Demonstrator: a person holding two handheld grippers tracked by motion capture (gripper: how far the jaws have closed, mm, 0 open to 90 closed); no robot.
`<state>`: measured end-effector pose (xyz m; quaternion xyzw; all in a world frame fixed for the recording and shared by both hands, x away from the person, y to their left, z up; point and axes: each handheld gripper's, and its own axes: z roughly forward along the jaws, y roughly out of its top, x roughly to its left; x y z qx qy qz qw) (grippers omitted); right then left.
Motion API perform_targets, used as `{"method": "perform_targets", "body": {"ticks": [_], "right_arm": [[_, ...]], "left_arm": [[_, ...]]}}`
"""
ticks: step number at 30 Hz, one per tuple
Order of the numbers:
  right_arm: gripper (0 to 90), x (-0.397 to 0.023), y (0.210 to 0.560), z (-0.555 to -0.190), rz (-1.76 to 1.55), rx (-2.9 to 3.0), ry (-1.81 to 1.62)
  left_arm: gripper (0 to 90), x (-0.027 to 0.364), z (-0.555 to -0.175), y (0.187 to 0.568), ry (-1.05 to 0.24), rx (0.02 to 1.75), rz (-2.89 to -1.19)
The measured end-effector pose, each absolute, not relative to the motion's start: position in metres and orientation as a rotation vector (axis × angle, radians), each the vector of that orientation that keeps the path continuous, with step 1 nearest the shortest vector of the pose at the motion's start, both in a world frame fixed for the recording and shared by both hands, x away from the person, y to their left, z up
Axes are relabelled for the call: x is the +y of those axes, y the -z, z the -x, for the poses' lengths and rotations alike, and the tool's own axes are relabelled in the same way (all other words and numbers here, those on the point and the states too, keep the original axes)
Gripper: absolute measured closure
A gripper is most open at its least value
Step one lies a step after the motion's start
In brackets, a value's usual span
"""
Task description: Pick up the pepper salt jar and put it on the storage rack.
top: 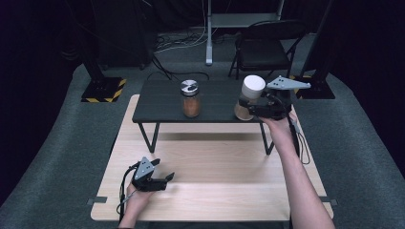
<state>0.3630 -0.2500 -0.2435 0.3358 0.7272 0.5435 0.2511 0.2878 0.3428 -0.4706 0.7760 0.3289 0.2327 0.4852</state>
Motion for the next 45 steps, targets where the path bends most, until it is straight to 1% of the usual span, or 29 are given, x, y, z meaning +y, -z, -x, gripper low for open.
{"method": "perform_targets", "body": {"ticks": [9,15,17,19,24,28,31,35,45], "right_arm": [[31.9,-0.238,0.240,-0.379,-0.955,2.010,-1.433],[31.0,-0.241,0.243,-0.383,-0.943,2.021,-1.453],[28.8,-0.243,0.245,-0.382,-0.934,2.019,-1.462],[23.4,-0.245,0.246,-0.382,-0.938,2.019,-1.468],[15.8,-0.253,0.250,-0.375,-0.946,1.990,-1.475],[14.0,-0.261,0.256,-0.366,-0.936,1.984,-1.476],[15.9,-0.270,0.263,-0.360,-0.919,1.991,-1.480],[15.1,-0.282,0.273,-0.350,-0.897,2.000,-1.487],[13.9,-0.309,0.316,-0.321,-0.866,1.986,-1.551]], "left_arm": [[16.2,0.343,-0.288,0.471,-0.565,0.804,-1.887],[16.2,0.343,-0.288,0.471,-0.566,0.804,-1.888],[16.2,0.343,-0.288,0.471,-0.567,0.804,-1.888],[16.2,0.343,-0.288,0.471,-0.566,0.805,-1.888],[16.2,0.343,-0.288,0.471,-0.566,0.805,-1.887],[16.1,0.343,-0.288,0.471,-0.567,0.806,-1.887],[16.1,0.342,-0.288,0.470,-0.568,0.807,-1.888],[16.0,0.343,-0.288,0.470,-0.567,0.808,-1.888],[16.1,0.342,-0.287,0.470,-0.568,0.809,-1.889]]}}
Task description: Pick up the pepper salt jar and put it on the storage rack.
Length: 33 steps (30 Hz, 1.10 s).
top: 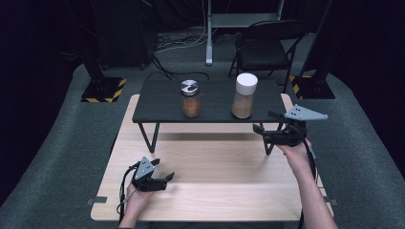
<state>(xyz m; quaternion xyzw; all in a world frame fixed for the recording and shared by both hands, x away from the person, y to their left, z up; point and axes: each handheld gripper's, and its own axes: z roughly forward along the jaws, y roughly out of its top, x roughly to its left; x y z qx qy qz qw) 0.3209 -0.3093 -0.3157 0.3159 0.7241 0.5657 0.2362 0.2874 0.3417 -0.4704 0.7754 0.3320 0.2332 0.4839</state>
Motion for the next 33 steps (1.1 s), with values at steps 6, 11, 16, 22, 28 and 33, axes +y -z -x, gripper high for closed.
{"method": "perform_targets", "body": {"ticks": [6,11,16,22,28,33], "right_arm": [[12.9,-0.318,0.346,-0.305,-0.865,1.985,-1.533],[12.1,-0.324,0.376,-0.287,-0.890,1.954,-1.519],[11.2,-0.328,0.403,-0.270,-0.927,1.945,-1.481],[10.8,-0.335,0.431,-0.257,-1.004,1.927,-1.455],[10.2,-0.339,0.453,-0.250,-1.082,1.900,-1.455],[10.2,-0.339,0.464,-0.244,-1.117,1.901,-1.440]], "left_arm": [[16.1,0.342,-0.287,0.470,-0.570,0.809,-1.890],[16.1,0.341,-0.287,0.470,-0.570,0.809,-1.890],[16.0,0.341,-0.287,0.470,-0.570,0.809,-1.890],[16.1,0.341,-0.287,0.470,-0.571,0.809,-1.892],[16.1,0.341,-0.288,0.470,-0.567,0.810,-1.892],[16.1,0.341,-0.287,0.470,-0.574,0.802,-1.897]]}}
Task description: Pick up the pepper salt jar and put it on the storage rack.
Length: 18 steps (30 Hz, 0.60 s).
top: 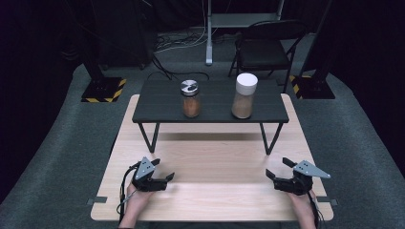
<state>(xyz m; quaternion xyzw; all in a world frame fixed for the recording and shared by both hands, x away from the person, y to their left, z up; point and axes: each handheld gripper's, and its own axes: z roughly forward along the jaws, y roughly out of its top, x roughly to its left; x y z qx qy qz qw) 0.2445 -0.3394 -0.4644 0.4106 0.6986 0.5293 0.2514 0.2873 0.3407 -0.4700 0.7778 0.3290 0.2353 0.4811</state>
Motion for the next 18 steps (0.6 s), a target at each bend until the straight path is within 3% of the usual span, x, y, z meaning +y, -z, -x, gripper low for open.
{"method": "perform_targets", "body": {"ticks": [18], "right_arm": [[11.3,-0.3389,0.4690,-0.2459,-1.177,1.932,-1.380]], "left_arm": [[16.0,0.3409,-0.2868,0.4701,-0.572,0.804,-1.895]]}}
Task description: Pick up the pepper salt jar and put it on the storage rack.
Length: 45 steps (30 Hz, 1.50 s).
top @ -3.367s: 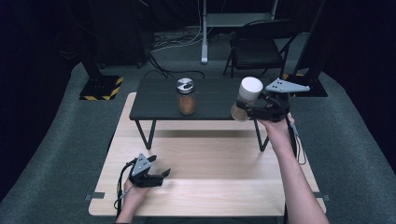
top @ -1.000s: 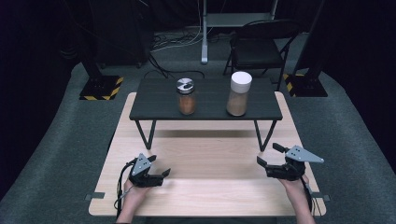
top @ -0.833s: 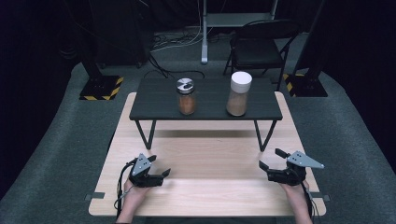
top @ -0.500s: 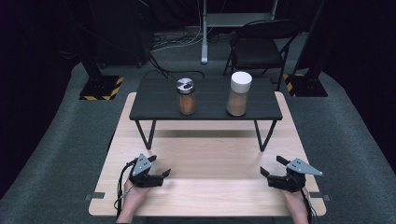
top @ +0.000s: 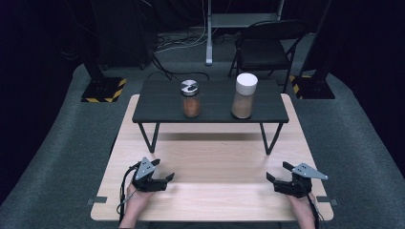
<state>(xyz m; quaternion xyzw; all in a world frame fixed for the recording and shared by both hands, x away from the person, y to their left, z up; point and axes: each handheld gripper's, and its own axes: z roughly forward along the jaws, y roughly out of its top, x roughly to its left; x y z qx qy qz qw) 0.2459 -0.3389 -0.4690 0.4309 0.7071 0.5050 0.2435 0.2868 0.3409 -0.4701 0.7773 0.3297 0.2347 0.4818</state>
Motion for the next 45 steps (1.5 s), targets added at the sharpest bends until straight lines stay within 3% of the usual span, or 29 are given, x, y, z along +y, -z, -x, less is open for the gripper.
{"method": "perform_targets", "body": {"ticks": [45], "right_arm": [[11.6,-0.347,0.472,-0.249,-1.233,1.918,-1.405]], "left_arm": [[16.0,0.341,-0.288,0.470,-0.568,0.808,-1.897]]}}
